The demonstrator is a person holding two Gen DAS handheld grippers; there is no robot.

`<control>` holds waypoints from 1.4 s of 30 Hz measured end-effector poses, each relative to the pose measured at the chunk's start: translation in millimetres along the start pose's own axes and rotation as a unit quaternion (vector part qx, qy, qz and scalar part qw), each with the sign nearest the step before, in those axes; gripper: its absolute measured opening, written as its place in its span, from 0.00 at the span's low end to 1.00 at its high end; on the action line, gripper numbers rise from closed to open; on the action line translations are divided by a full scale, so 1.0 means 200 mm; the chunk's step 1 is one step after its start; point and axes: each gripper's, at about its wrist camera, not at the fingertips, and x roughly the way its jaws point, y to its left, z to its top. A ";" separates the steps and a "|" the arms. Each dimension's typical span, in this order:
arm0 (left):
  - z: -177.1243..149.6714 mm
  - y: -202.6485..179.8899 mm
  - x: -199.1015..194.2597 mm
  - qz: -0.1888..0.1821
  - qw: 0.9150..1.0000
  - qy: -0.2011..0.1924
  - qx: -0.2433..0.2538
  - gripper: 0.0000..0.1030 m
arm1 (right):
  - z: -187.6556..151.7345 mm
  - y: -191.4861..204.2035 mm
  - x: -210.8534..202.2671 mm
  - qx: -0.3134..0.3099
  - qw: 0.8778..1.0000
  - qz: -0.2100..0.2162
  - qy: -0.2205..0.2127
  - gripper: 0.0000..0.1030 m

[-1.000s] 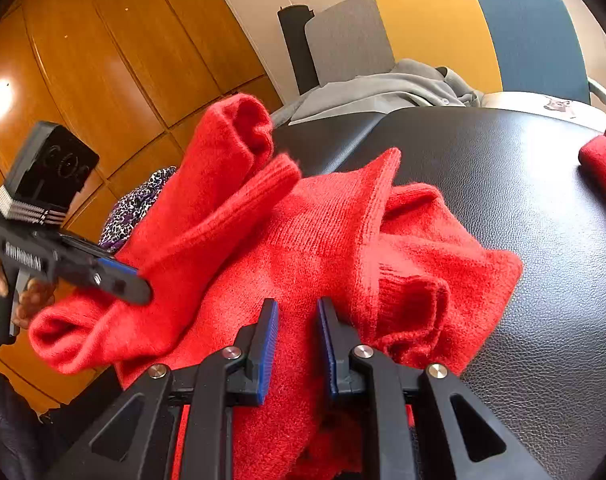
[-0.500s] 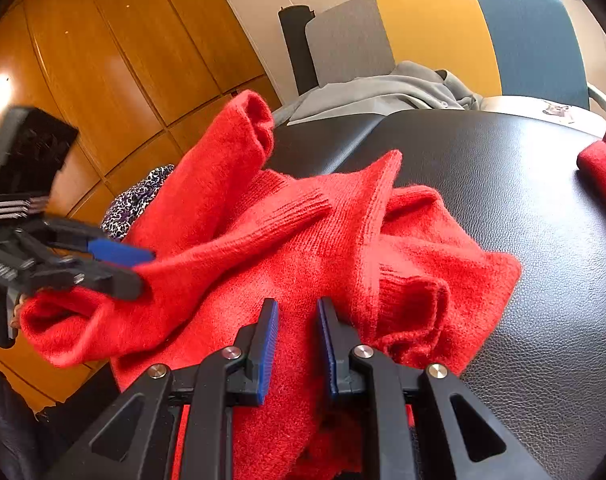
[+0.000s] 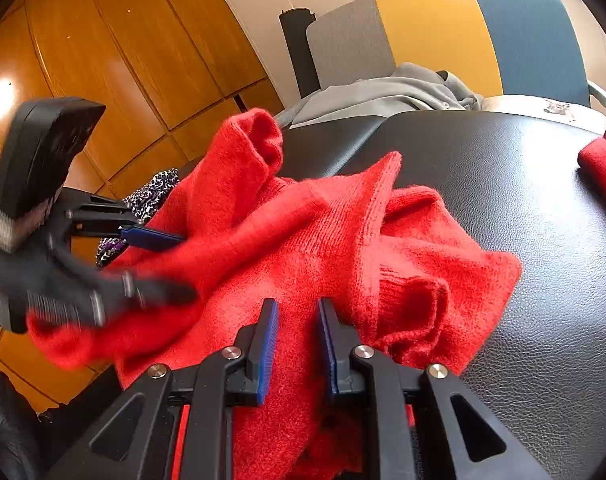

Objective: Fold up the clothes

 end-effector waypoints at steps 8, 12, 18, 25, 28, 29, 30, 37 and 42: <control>-0.07 0.42 -0.32 -0.296 0.932 -0.105 -0.179 0.16 | 0.00 -0.01 0.01 0.006 1.000 0.005 0.000 0.19; -0.05 0.40 -0.41 -0.351 0.906 -0.136 -0.193 0.16 | 0.00 -0.02 0.01 0.018 1.000 0.008 -0.003 0.19; 0.15 0.12 -0.17 -0.355 0.912 -0.092 -0.181 0.16 | 0.00 -0.01 0.01 0.016 1.000 0.001 -0.002 0.19; 0.20 -0.01 0.18 -0.317 0.924 -0.021 -0.213 0.21 | -0.02 -0.02 -0.01 0.023 1.000 0.005 -0.003 0.16; 0.20 0.01 0.15 -0.333 0.914 -0.020 -0.231 0.31 | -0.02 -0.02 -0.02 0.026 1.000 0.004 -0.003 0.16; 0.20 0.01 0.12 -0.336 0.913 -0.021 -0.231 0.41 | -0.02 -0.01 -0.03 0.025 1.000 0.001 -0.002 0.17; 0.21 0.01 0.09 -0.338 0.913 -0.023 -0.227 0.48 | -0.02 0.01 -0.04 0.021 1.000 -0.005 -0.001 0.18; 0.14 0.01 -0.09 -0.345 0.911 -0.062 -0.218 0.69 | -0.11 0.11 -0.30 -0.008 0.998 -0.058 0.018 0.27; -0.01 0.20 -0.09 -0.334 0.905 -0.071 -0.254 0.69 | -0.23 0.19 -0.57 -0.038 0.990 -0.118 0.074 0.29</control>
